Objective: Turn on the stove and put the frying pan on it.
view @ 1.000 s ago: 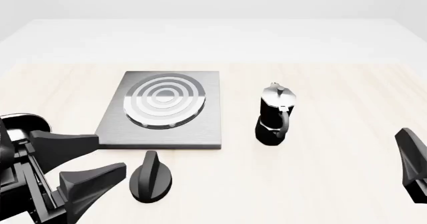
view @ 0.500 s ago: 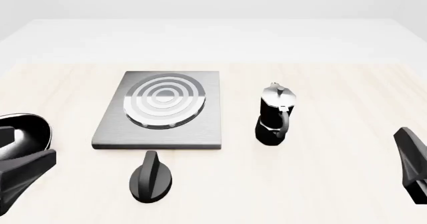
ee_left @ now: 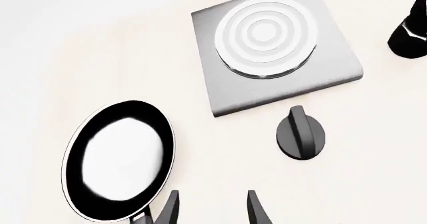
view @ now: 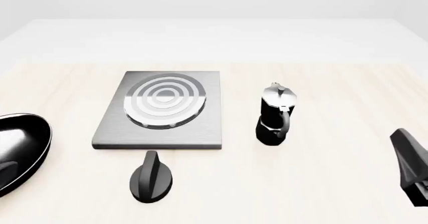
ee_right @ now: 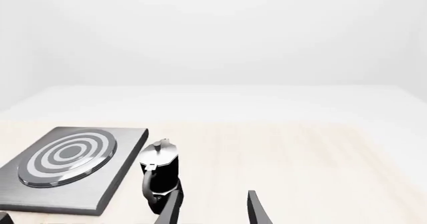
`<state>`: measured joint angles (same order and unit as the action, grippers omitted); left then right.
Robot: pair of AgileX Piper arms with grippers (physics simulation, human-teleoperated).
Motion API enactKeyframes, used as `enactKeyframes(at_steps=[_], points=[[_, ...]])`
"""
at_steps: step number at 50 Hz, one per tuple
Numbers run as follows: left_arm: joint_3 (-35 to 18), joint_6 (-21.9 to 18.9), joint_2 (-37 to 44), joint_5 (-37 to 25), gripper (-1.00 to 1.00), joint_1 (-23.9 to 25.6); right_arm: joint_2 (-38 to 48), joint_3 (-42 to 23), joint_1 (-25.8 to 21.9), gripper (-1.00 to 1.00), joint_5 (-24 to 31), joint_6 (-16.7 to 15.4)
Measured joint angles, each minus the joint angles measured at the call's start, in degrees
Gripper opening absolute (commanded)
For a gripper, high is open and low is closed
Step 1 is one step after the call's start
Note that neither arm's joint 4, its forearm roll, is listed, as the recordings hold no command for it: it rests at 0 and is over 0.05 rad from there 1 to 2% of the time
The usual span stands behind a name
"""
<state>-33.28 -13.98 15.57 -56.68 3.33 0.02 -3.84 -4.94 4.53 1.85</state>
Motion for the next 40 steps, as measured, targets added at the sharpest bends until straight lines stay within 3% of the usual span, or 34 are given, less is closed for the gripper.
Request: enactKeyframes(at_steps=[18, 40], points=[[2.07, -4.09, -0.52, -3.12, 1.0, -10.99, 0.01, -0.3, -1.47, 1.0, 0.17, 0.14], [8.02, -11.23, 3.97, 3.16, 1.0, -22.8, 0.03, -0.65, -2.8, 1.0, 0.18, 0.31]])
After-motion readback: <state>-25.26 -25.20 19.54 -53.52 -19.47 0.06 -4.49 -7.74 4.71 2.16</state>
